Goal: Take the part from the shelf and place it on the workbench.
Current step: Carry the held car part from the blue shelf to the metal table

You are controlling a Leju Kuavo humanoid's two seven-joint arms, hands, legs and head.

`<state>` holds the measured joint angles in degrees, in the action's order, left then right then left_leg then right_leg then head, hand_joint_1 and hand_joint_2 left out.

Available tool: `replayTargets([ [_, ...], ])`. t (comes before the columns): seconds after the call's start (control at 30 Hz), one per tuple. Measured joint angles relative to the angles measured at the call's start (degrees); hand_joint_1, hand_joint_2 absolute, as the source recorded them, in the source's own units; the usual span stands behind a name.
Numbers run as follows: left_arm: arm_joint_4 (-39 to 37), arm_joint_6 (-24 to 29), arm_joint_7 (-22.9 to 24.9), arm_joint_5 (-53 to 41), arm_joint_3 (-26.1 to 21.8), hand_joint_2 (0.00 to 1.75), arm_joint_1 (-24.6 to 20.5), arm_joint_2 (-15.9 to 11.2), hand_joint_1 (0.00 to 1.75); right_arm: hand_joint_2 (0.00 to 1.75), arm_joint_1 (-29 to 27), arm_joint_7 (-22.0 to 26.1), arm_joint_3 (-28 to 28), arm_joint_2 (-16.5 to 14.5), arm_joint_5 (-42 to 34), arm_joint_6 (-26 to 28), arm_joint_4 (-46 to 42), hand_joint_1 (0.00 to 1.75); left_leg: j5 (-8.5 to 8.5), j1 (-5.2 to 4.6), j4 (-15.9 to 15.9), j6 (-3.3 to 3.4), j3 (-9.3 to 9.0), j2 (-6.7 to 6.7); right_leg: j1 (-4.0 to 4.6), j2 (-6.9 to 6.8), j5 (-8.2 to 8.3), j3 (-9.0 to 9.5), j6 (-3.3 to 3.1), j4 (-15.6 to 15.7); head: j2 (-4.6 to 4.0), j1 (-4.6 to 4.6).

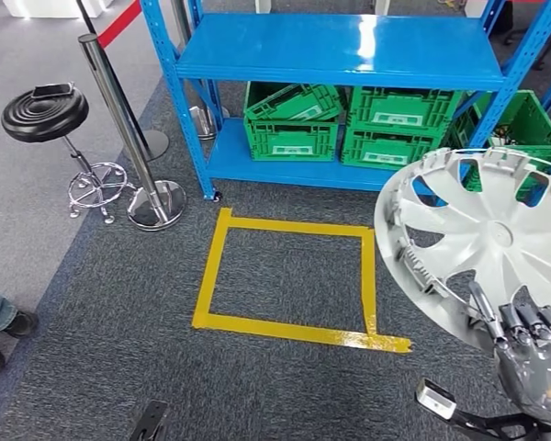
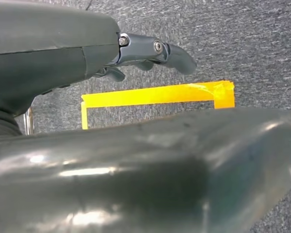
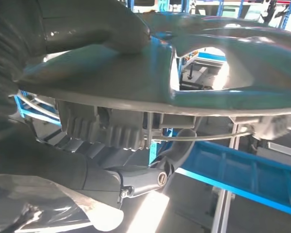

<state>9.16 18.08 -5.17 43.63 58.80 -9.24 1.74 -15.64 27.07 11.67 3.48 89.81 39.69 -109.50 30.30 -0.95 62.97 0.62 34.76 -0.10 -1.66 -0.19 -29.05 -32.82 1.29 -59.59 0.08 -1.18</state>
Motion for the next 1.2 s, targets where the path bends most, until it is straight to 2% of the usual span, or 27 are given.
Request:
replayTargets([
  [0.07,0.0,0.0,0.0,0.0,0.0,0.0,0.0,0.0,0.0,1.75,0.1,0.0,0.0,0.0,0.0,0.0,0.0,1.75,4.39,0.34,6.9,-0.56,2.46,-0.01,0.12,-0.12,0.53,-0.64,-0.6,0.0,-0.01,-0.23],
  [0.1,0.0,0.0,0.0,0.0,0.1,0.0,0.0,0.0,0.0,1.75,0.2,0.0,0.0,0.0,0.0,0.0,0.0,1.75,5.89,0.51,10.1,-0.68,3.37,-0.01,0.22,-0.15,0.81,-0.99,-0.73,0.0,-0.01,-0.27],
  [0.13,0.0,0.0,0.0,0.0,0.1,0.0,0.1,0.1,0.0,1.75,0.2,0.0,0.0,0.0,0.0,0.0,0.0,1.75,6.42,0.61,11.8,-0.68,3.6,-0.01,0.33,-0.17,1.11,-1.32,-0.77,0.0,-0.02,-0.25],
  [0.17,0.0,0.0,0.0,0.0,0.1,0.0,0.1,0.1,0.0,1.75,0.2,-0.1,0.0,0.0,0.0,0.0,0.0,1.75,5.85,0.67,11.4,-0.57,2.87,-0.01,0.42,-0.15,1.4,-1.63,-0.77,0.0,-0.02,-0.25],
  [0.2,0.0,0.0,0.0,0.0,0.2,0.0,0.1,0.1,0.0,1.75,0.2,-0.1,0.0,0.0,0.0,0.0,0.0,1.75,4.4,0.67,8.7,-0.34,1.13,-0.02,0.49,-0.11,1.71,-1.91,-0.75,0.0,-0.01,-0.25],
  [0.27,0.0,0.0,0.0,-0.1,0.3,0.0,0.0,0.1,0.0,1.75,0.2,-0.3,0.0,0.0,0.0,0.0,0.0,1.75,1.44,0.5,0.6,0.29,-3.47,-0.06,0.6,0.0,2.33,-2.42,-0.55,0.0,-0.01,-0.24],
  [0.3,0.0,0.0,0.0,-0.2,0.3,0.0,-0.1,0.1,0.0,1.75,0.3,-0.3,0.0,0.0,0.0,0.0,0.0,1.75,0.61,0.35,-2.5,0.52,-5.01,-0.09,0.6,0.05,2.67,-2.67,-0.31,0.0,0.0,-0.22],
  [0.33,0.0,0.0,0.0,-0.3,0.3,0.0,-0.2,0.0,0.0,1.75,0.3,-0.4,0.0,0.0,0.0,0.0,0.0,1.75,0.27,0.16,-4.2,0.67,-5.7,-0.12,0.56,0.07,3.02,-2.9,0.0,0.0,-0.01,-0.22],
  [0.43,0.0,0.0,0.0,-0.4,0.4,0.0,-0.2,0.1,0.0,1.75,0.4,-0.4,-0.1,0.0,0.0,0.0,0.0,1.75,-0.9,-0.19,-5.1,1.24,-5.17,-0.08,0.21,0.09,3.83,-3.39,1.17,0.3,-0.01,-0.2],
  [0.47,0.0,0.0,0.0,-0.4,0.4,0.0,-0.2,0.1,0.0,1.75,0.3,-0.4,0.0,0.0,0.0,0.0,0.1,1.75,-1.55,-0.14,-5.5,1.61,-4.89,-0.01,0.14,0.1,3.02,-3.82,1.45,-0.1,0.0,-0.15],
  [0.5,0.0,-0.1,0.1,-0.5,0.5,0.0,-0.2,0.1,0.0,1.75,0.3,-0.4,0.0,0.0,0.0,0.0,0.1,1.75,-2.24,-0.04,-5.8,1.99,-4.5,0.07,0.13,0.13,1.3,-4.47,1.63,-1.6,0.0,-0.1],
  [0.57,0.0,-0.1,0.2,-0.6,0.5,0.0,-0.2,0.0,0.0,1.75,0.4,-0.4,0.0,0.0,0.0,0.0,0.2,1.75,-3.31,-0.05,-5.9,2.51,-3.31,0.2,0.13,0.13,-3.94,-6.4,1.77,-7.7,0.0,-0.03],
  [0.6,0.0,-0.1,0.3,-0.6,0.6,0.0,-0.2,0.0,0.0,1.75,0.4,-0.4,0.0,0.0,0.0,0.0,0.2,1.75,-3.79,-0.1,-5.9,2.61,-2.66,0.24,0.16,0.13,-5.91,-7.13,1.84,-11.2,-0.01,-0.02],
  [0.63,0.0,-0.1,0.4,-0.7,0.7,0.0,-0.2,0.0,0.0,1.75,0.4,-0.4,0.0,0.0,0.0,0.0,0.3,1.75,-4.25,-0.15,-5.8,2.61,-2.0,0.27,0.18,0.12,-6.8,-7.37,1.92,-13.7,-0.01,-0.04],
  [0.67,0.0,-0.2,0.4,-0.7,0.7,0.0,-0.2,0.1,0.0,1.75,0.4,-0.4,0.0,0.0,0.0,0.0,0.3,1.75,-4.7,-0.17,-5.8,2.57,-1.34,0.28,0.2,0.12,-6.48,-6.75,1.99,-14.5,0.0,-0.03],
  [0.7,0.0,-0.2,0.5,-0.8,0.8,0.0,-0.2,0.1,0.0,1.75,0.4,-0.4,0.0,0.0,0.0,0.0,0.4,1.75,-5.13,-0.17,-5.7,2.48,-0.7,0.28,0.21,0.1,-5.22,-5.07,2.02,-13.1,-0.01,-0.02],
  [0.73,0.0,-0.2,0.5,-0.9,0.9,0.0,-0.2,0.2,0.0,1.75,0.5,-0.4,0.0,0.0,0.0,0.0,0.5,1.75,-5.49,-0.16,-5.5,2.33,-0.08,0.28,0.2,0.08,-3.67,-2.49,2.0,-9.9,-0.01,-0.03],
  [0.77,0.0,-0.2,0.6,-1.0,0.9,0.0,-0.2,0.2,0.0,1.75,0.6,-0.4,0.0,0.0,0.0,0.0,0.5,1.75,-5.79,-0.19,-5.2,2.13,0.5,0.27,0.22,0.04,-2.95,0.5,1.92,-5.7,-0.01,-0.02],
  [0.8,0.0,-0.1,0.6,-1.0,1.0,0.0,-0.2,0.2,0.0,1.75,0.7,-0.4,0.0,0.0,0.0,0.0,0.5,1.75,-6.04,-0.26,-4.9,1.89,0.99,0.27,0.28,0.07,-2.69,3.17,1.75,-1.9,-0.01,-0.04],
  [0.83,0.0,-0.1,0.6,-1.1,1.0,0.0,-0.2,0.2,0.0,1.75,0.7,-0.4,0.0,0.0,0.0,0.0,0.5,1.75,-6.33,-0.32,-4.6,1.61,1.31,0.27,0.37,0.08,-2.84,4.86,1.55,0.7,-0.01,-0.03],
  [0.87,0.0,0.0,0.7,-1.1,1.1,0.0,-0.2,0.2,0.0,1.75,0.8,-0.4,0.0,0.0,0.0,0.0,0.5,1.75,-6.67,-0.34,-4.4,1.31,1.52,0.27,0.5,0.1,-3.27,5.5,1.32,1.9,-0.01,-0.01],
  [0.93,0.0,0.0,0.7,-1.2,1.3,0.0,-0.2,0.1,0.0,1.75,0.7,-0.5,0.0,0.0,0.0,0.0,0.5,1.75,-7.25,-0.25,-4.3,0.68,1.72,0.21,0.57,0.05,-2.8,4.95,0.69,2.1,0.0,0.09],
  [1.0,0.0,0.0,0.8,-1.2,1.4,0.0,-0.1,0.1,0.0,1.75,0.7,-0.5,0.0,0.0,0.0,0.0,0.5,1.75,-5.51,-0.07,-2.9,-0.03,2.29,0.08,0.42,-0.1,-2.07,4.37,-0.27,2.2,0.01,-0.01],
  [1.07,0.0,0.0,0.8,-1.2,1.4,0.0,-0.1,0.1,0.0,1.75,0.8,-0.5,0.0,0.0,0.0,0.0,0.5,1.75,-0.5,0.29,2.6,-0.76,3.88,-0.01,0.42,-0.24,-1.11,3.64,-0.99,2.3,0.01,-0.22],
  [1.13,0.0,0.0,0.9,-1.2,1.5,0.0,-0.1,0.1,0.0,1.75,0.8,-0.5,0.0,0.0,0.0,0.0,0.5,1.75,3.77,0.64,9.9,-1.23,5.48,0.0,0.54,-0.28,-0.18,2.51,-1.16,2.1,0.01,-0.26],
  [1.17,0.0,0.0,0.9,-1.2,1.5,0.0,-0.1,0.1,0.0,1.75,0.7,-0.5,0.0,0.0,0.0,0.0,0.5,1.75,4.26,0.74,11.9,-1.33,5.45,0.0,0.58,-0.27,0.2,1.84,-1.14,2.0,0.01,-0.25],
  [1.2,0.0,0.1,0.9,-1.3,1.5,0.0,-0.1,0.2,0.0,1.75,0.7,-0.5,0.0,0.0,0.0,0.0,0.5,1.75,3.66,0.8,11.8,-1.31,4.53,0.0,0.61,-0.26,0.51,1.23,-1.1,1.8,0.01,-0.26],
])
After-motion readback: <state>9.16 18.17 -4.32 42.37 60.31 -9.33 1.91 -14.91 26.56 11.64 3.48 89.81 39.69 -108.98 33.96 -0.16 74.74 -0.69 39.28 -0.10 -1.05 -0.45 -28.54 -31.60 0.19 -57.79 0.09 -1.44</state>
